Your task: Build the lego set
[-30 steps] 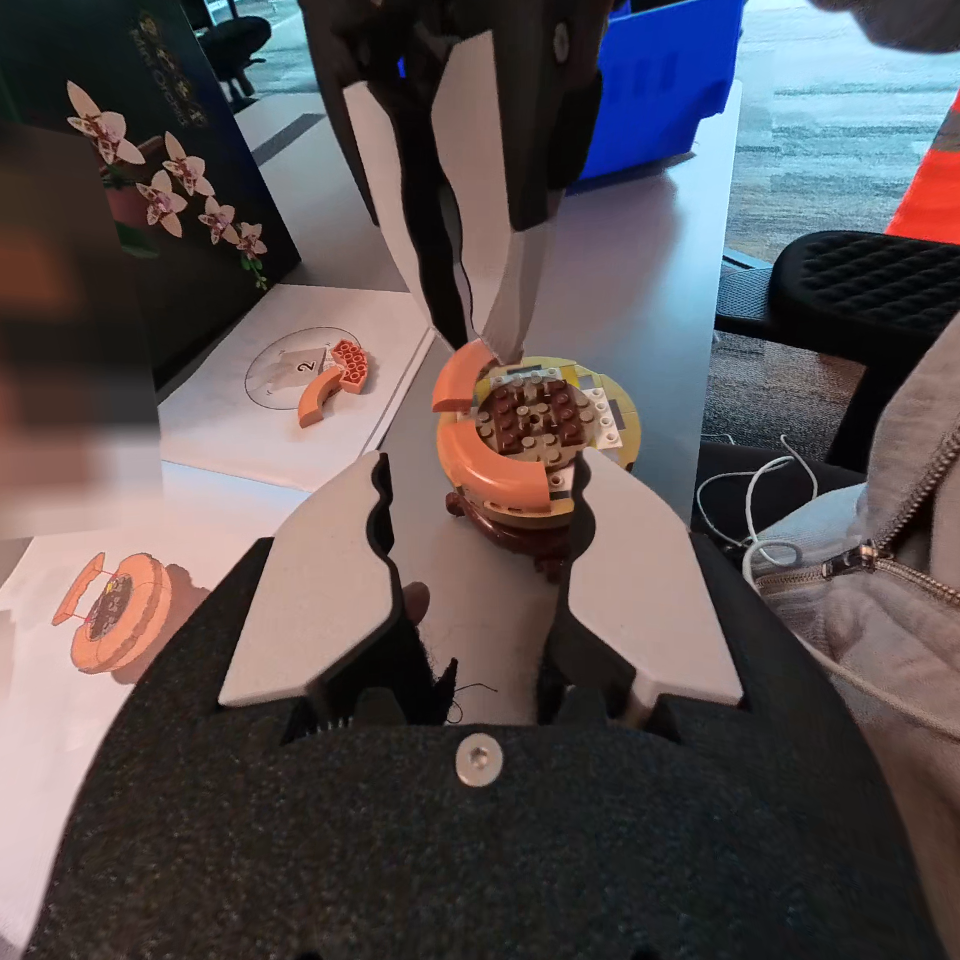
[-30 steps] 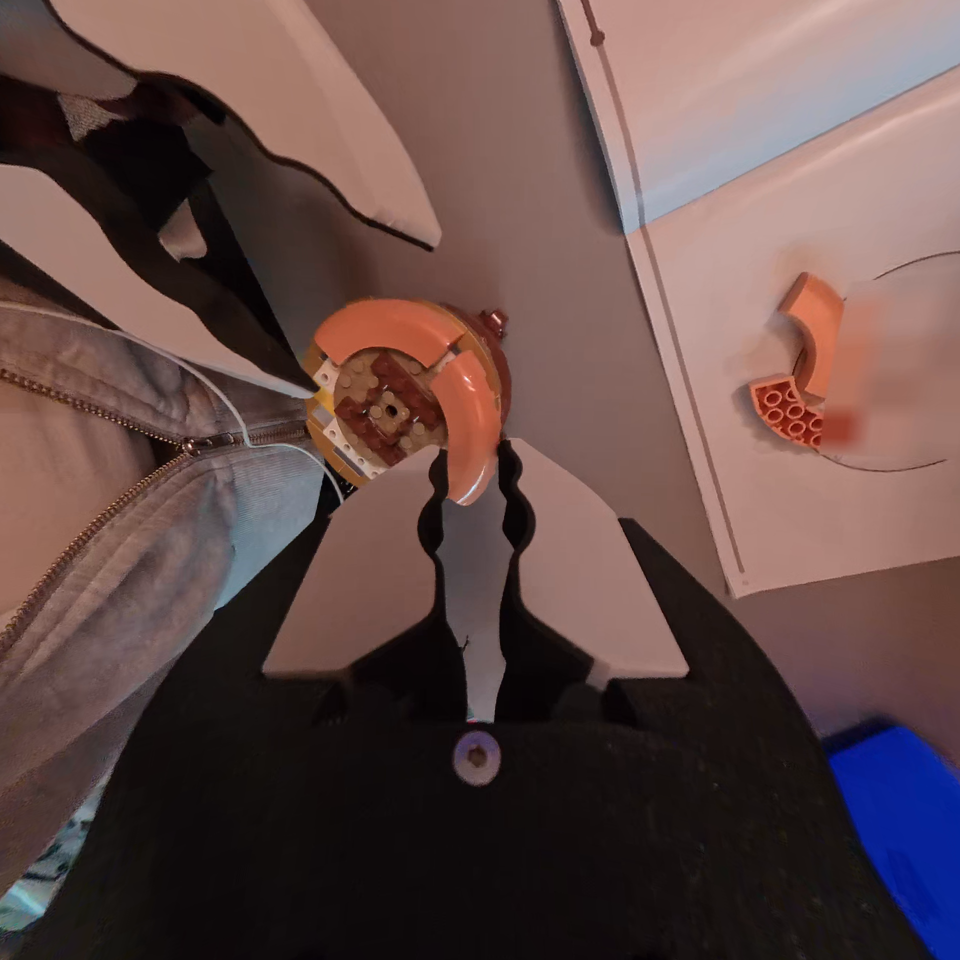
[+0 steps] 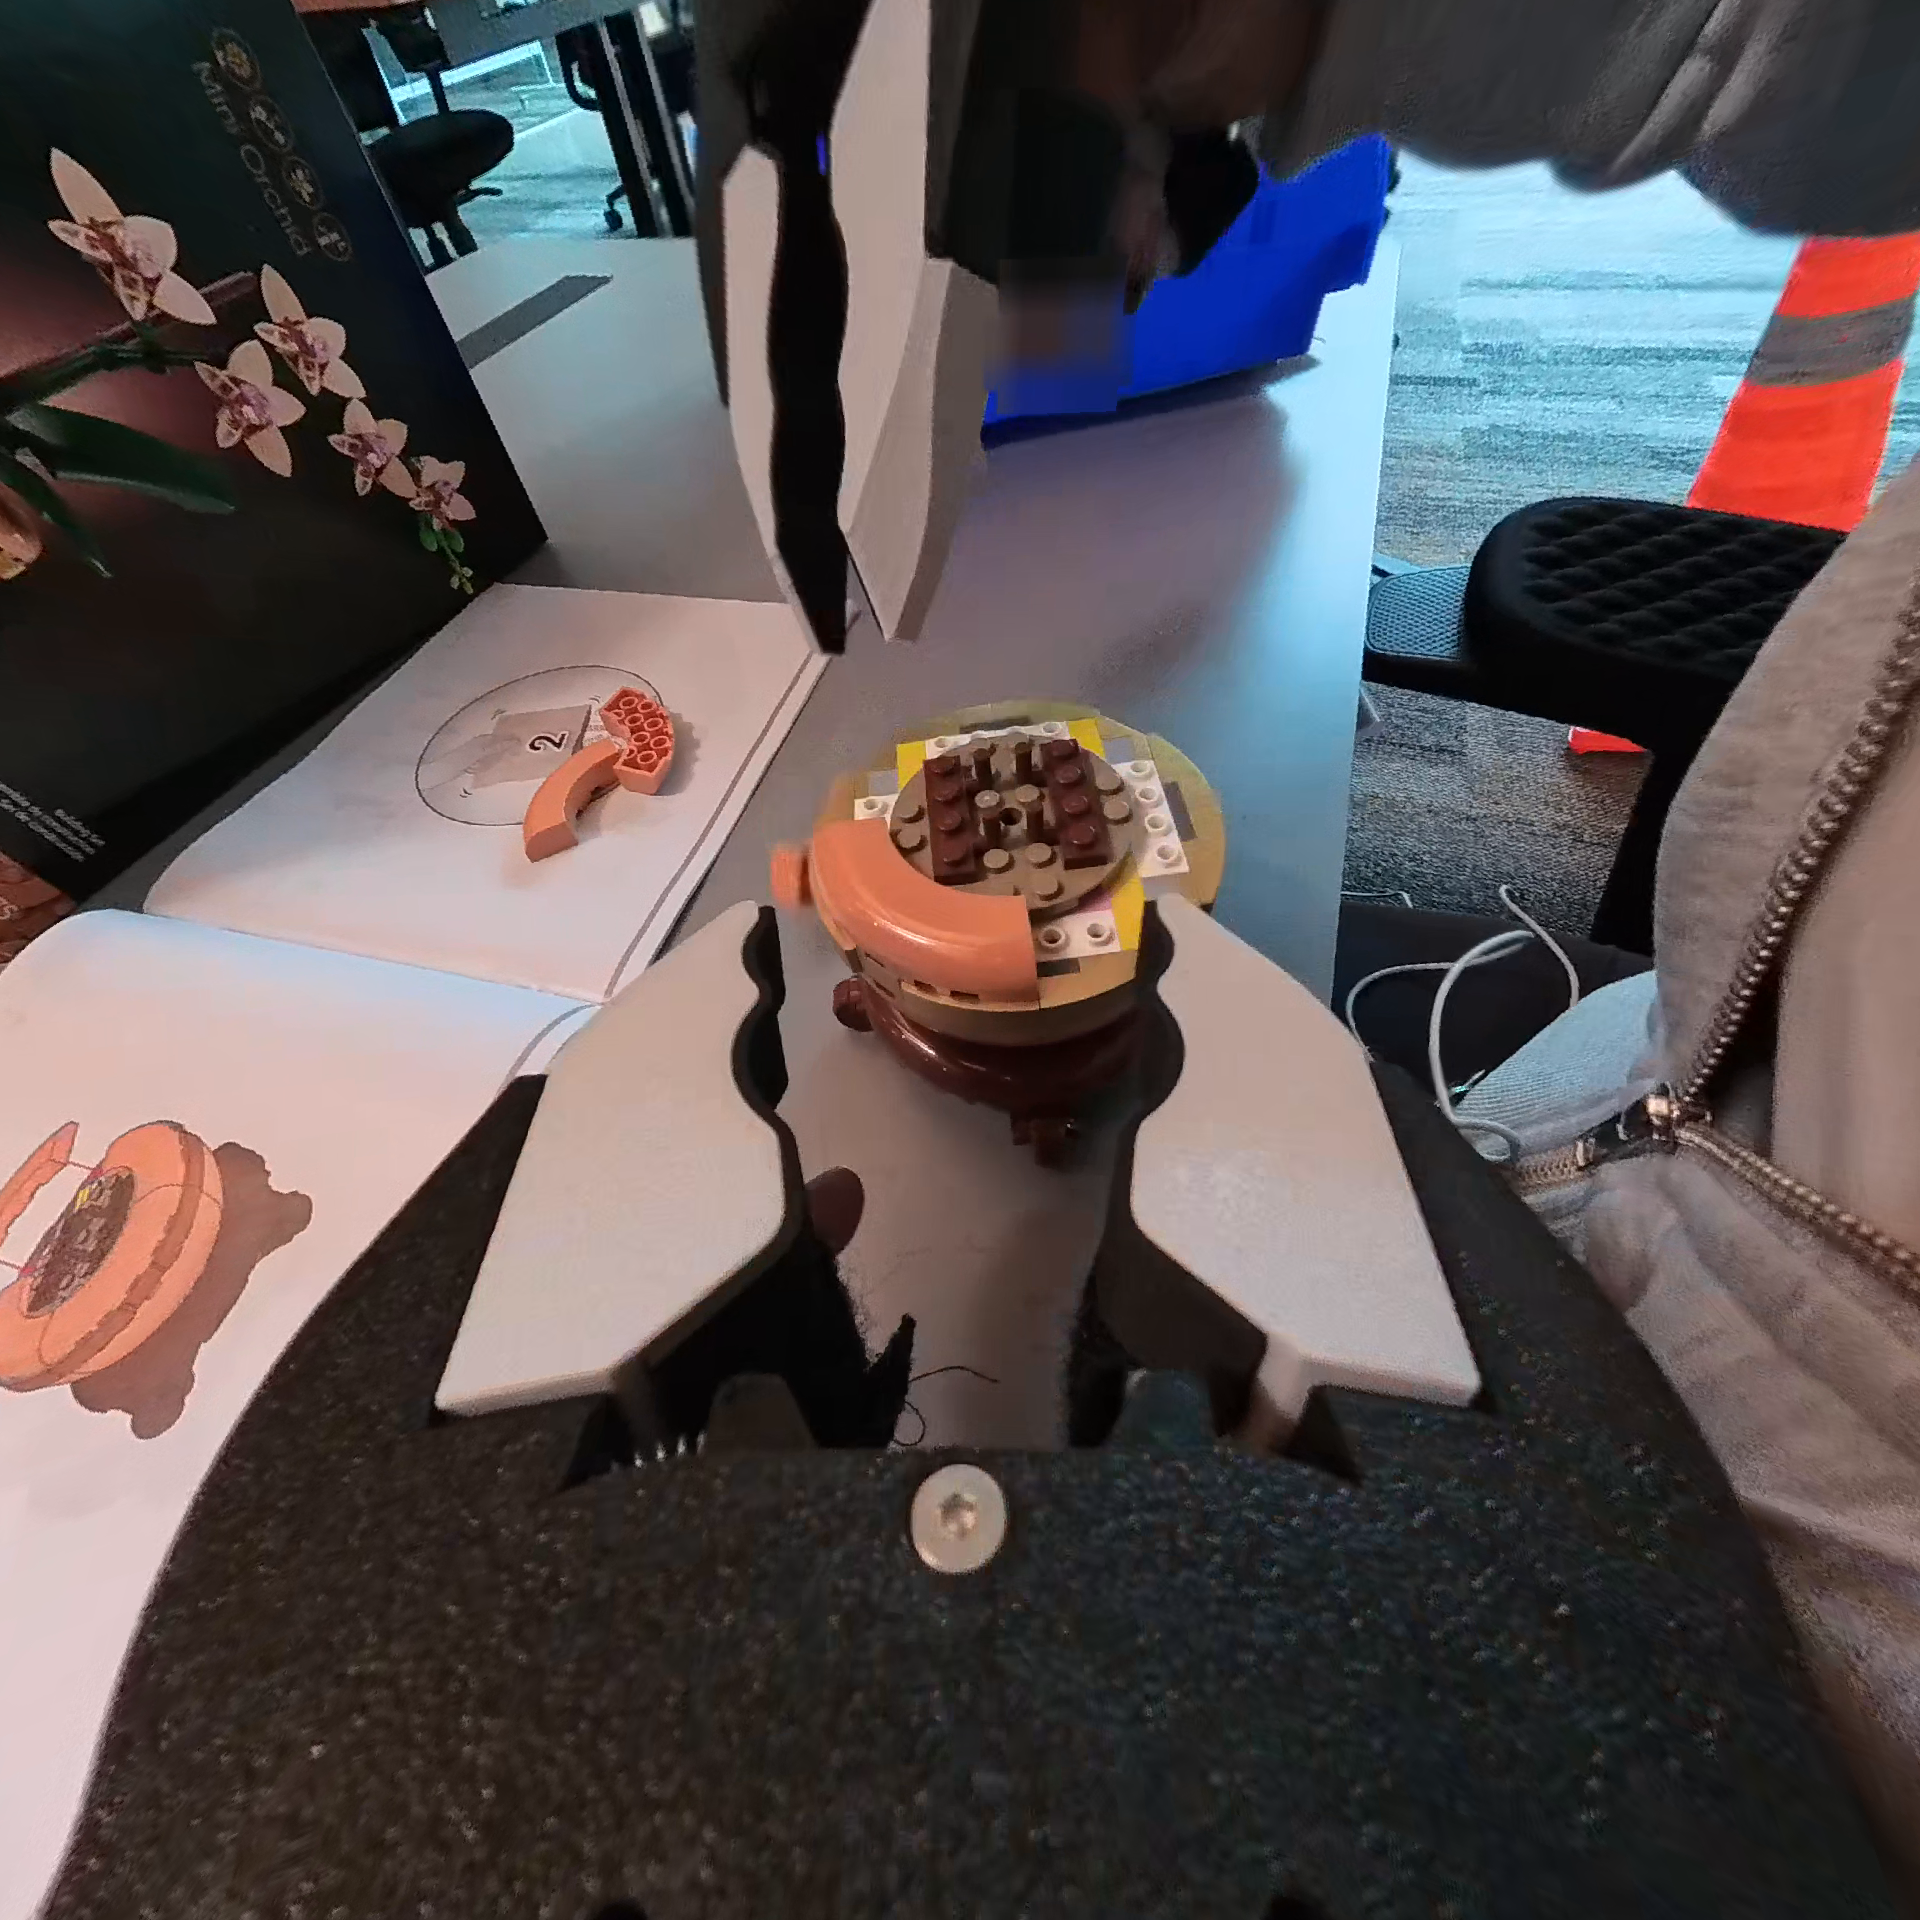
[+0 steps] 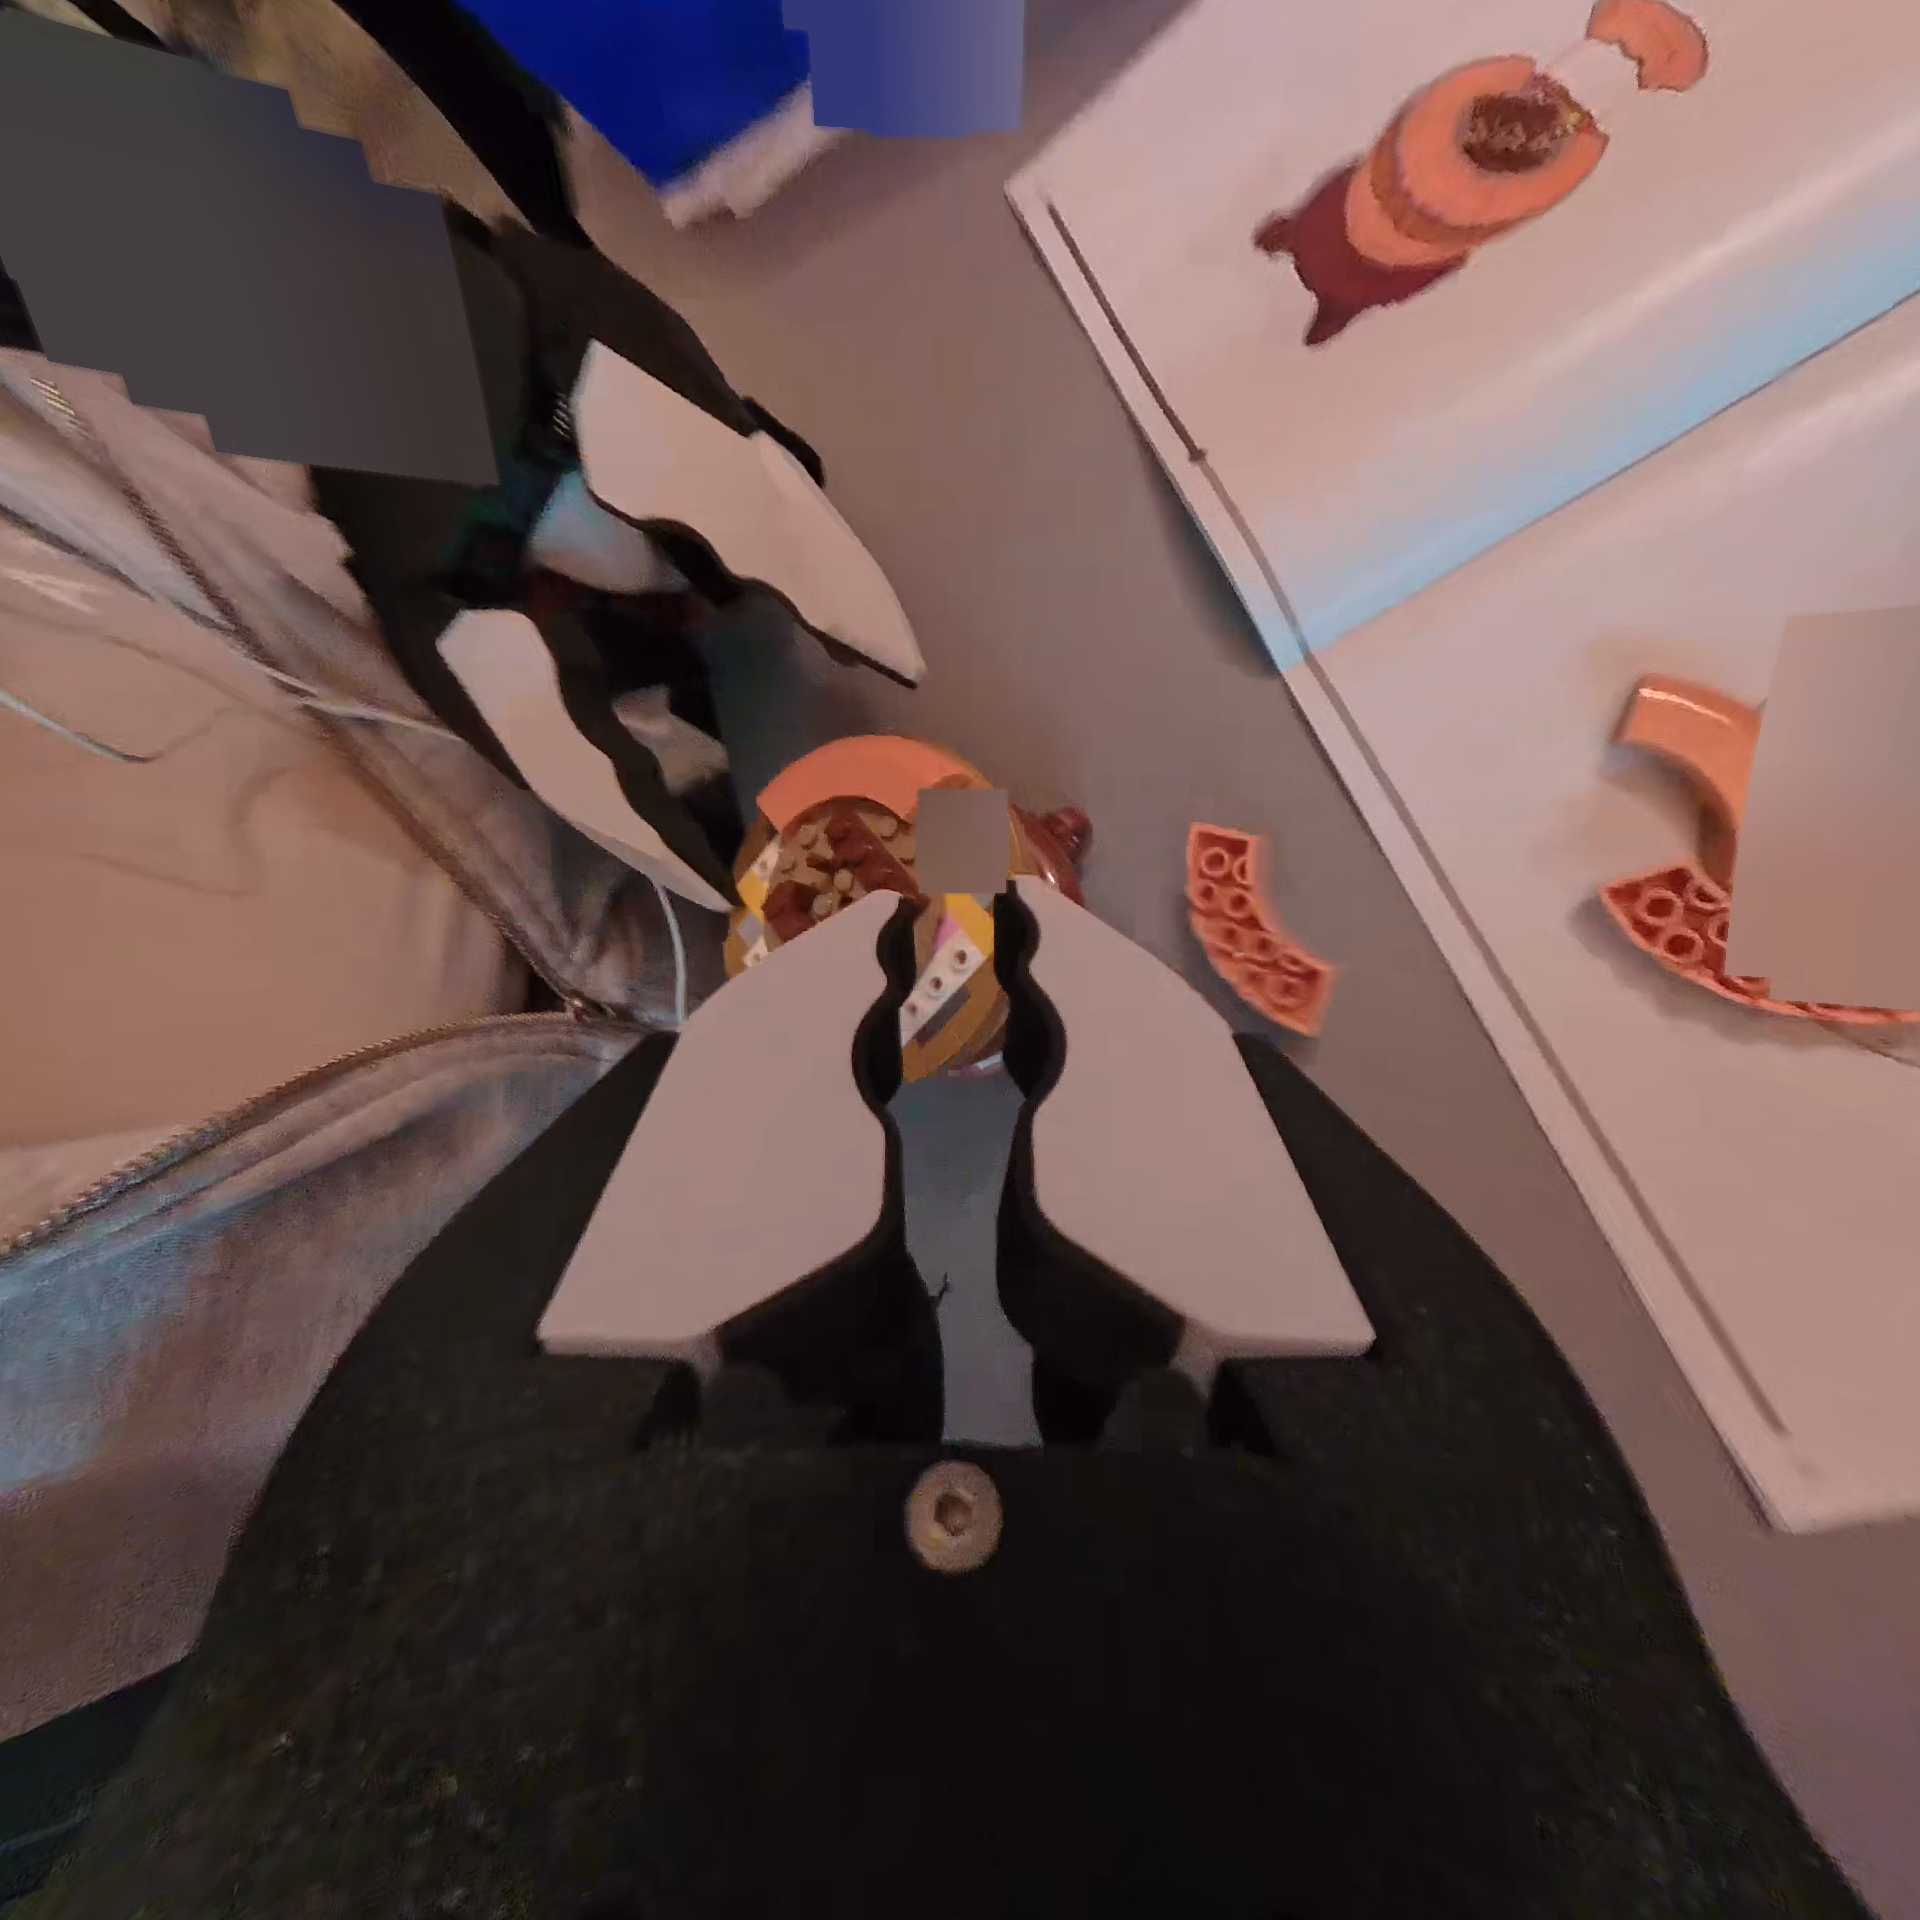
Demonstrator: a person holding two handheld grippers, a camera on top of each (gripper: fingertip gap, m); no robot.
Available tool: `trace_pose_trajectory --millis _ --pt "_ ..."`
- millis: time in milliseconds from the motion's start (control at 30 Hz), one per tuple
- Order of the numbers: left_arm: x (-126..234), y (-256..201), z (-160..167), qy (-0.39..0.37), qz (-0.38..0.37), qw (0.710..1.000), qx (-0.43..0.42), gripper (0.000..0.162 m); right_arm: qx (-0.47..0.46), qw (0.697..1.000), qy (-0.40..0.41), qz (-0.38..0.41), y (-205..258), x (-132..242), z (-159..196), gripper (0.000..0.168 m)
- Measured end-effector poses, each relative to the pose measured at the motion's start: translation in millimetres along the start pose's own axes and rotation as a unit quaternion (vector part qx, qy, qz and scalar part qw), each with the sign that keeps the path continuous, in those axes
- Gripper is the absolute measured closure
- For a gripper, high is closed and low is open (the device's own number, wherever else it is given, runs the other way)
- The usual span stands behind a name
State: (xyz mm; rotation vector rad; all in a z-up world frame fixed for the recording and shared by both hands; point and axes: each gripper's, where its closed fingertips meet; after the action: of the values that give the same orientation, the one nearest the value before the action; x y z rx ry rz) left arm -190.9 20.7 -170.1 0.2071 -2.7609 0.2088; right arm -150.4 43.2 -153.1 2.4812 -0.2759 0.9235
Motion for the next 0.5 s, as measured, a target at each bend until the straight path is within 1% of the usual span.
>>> trace_pose_trajectory --millis 33,100,167,267,333,400,500 --pt "-0.1 -0.5 0.2 0.003 0.004 1.0 0.001 0.095 -0.002 0.999 -0.037 -0.011 -1.1 2.1 -2.6 0.156" --pt "1.3 0.8 1.1 0.008 0.004 1.0 0.006 0.092 -0.011 0.996 -0.088 0.002 -14.4 12.7 -3.5 0.157" --pt "5.5 5.2 1.9 0.007 0.0 1.0 0.019 0.091 -0.001 0.995 -0.087 0.051 -37.7 24.0 8.5 0.151" --pt "14.1 16.0 -1.7 -0.017 0.006 0.998 0.067 0.095 0.094 0.989 -0.039 0.108 -63.6 25.1 29.5 0.138" --pt "20.2 28.0 -8.9 -0.041 0.013 0.993 0.107 0.099 0.153 0.981 -0.024 0.115 -71.8 14.3 32.3 0.125" --pt "25.8 41.0 -18.8 -0.069 0.026 0.987 0.141 0.107 0.227 0.968 -0.003 0.108 -73.8 1.4 30.8 0.123" --pt "27.6 53.3 -25.6 -0.073 0.068 0.977 0.187 0.116 0.363 0.924 0.032 0.118 -86.6 -2.7 17.9 0.131"
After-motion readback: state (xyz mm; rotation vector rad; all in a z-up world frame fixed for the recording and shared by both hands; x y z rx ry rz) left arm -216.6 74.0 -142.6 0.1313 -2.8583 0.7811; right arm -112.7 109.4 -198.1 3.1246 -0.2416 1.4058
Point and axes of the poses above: each gripper's, where its closed fingertips meet, x back along the fingers, z out of its underside, y = z × x across the jaws, and after that the axes turned 12 degrees about x, right-handed
